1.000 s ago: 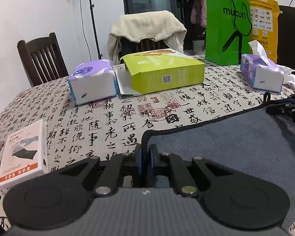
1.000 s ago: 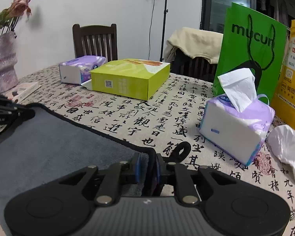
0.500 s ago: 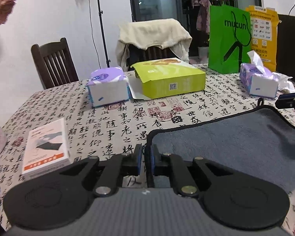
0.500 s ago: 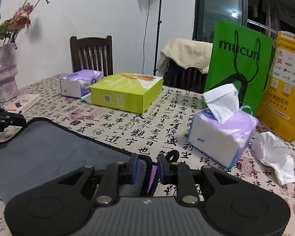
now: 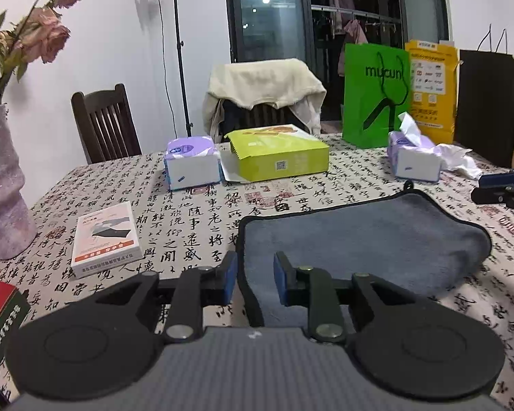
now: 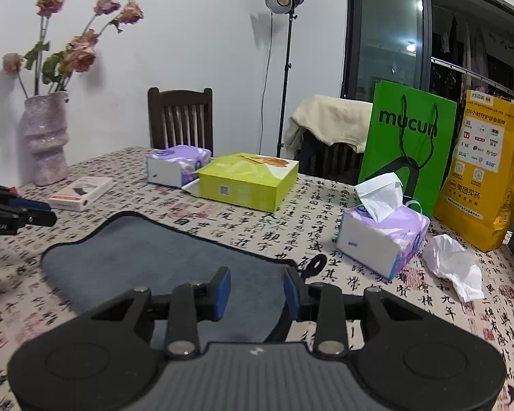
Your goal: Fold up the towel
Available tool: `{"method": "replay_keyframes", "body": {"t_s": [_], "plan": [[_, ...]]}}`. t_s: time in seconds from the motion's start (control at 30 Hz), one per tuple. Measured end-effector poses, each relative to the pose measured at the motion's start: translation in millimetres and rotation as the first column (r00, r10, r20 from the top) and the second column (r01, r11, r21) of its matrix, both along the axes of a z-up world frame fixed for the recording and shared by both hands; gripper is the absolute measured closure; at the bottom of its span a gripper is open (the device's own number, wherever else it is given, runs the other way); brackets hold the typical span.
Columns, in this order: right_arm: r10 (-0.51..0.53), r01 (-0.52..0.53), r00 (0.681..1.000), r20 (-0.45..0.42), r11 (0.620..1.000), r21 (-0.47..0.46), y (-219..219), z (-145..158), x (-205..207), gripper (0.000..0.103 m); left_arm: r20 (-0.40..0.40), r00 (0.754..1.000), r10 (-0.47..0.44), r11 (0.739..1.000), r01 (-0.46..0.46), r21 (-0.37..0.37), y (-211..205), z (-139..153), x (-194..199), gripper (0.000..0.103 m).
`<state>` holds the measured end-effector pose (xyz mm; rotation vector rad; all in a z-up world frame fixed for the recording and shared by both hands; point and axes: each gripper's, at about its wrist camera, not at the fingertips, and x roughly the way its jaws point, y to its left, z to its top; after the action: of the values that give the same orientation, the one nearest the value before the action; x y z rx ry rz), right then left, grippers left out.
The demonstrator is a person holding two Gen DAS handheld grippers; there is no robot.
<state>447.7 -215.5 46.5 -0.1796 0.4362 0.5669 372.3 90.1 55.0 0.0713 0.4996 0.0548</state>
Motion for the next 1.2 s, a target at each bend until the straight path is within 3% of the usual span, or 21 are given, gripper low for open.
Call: {"method": "replay_keyframes", "body": {"t_s": [0.1,0.33,0.37,0.47,0.63,0.7,0.97,1.03,1.1,1.2], "plan": [[0.001,-0.001,1.0,0.009,1.0,0.01,-3,1,-17,0.069,0.015,1.0,-0.004,1.0,0.004,-0.008,-4,2,-11,0.07],[0.016,-0.016,0.998,0.064,1.0,0.005,-4,4,-50,0.057,0.074,0.996,-0.057,0.998,0.055,0.02,-21,3,-44,0.033],[0.017,-0.018,0.998,0.066,1.0,0.013,-4,4,-53,0.055,0.076,0.995,-0.064,0.998,0.062,0.021,-23,3,-48,0.032],[0.005,-0.007,0.997,0.073,1.0,0.03,-7,3,-62,0.042,0.084,0.994,-0.071,0.997,0.069,0.025,-28,1,-57,0.024],[-0.003,-0.001,0.998,0.07,0.999,0.05,-9,-5,-75,0.031,0.113,0.992,-0.059,0.998,0.058,0.015,-31,-3,-74,0.008],[-0.009,0.004,0.997,0.075,0.998,0.058,-11,-8,-80,0.022,0.134,0.99,-0.05,0.999,0.047,0.025,-32,-4,-80,0.004],[-0.024,0.016,0.995,0.096,0.996,0.084,-14,-13,-95,0.015,0.168,0.985,-0.029,0.999,0.024,0.029,-35,-7,-91,0.0],[-0.029,0.02,0.994,0.101,0.996,0.09,-13,-14,-98,0.012,0.177,0.984,-0.027,0.999,0.022,0.03,-36,-8,-94,0.0],[-0.03,0.02,0.994,0.108,0.995,0.095,-13,-15,-103,0.002,0.185,0.983,-0.023,0.999,0.017,0.033,-37,-10,-97,0.0],[-0.034,0.023,0.992,0.119,0.995,0.097,-13,-18,-112,0.0,0.191,0.981,-0.017,1.0,0.012,0.029,-37,-13,-102,0.0]]}}
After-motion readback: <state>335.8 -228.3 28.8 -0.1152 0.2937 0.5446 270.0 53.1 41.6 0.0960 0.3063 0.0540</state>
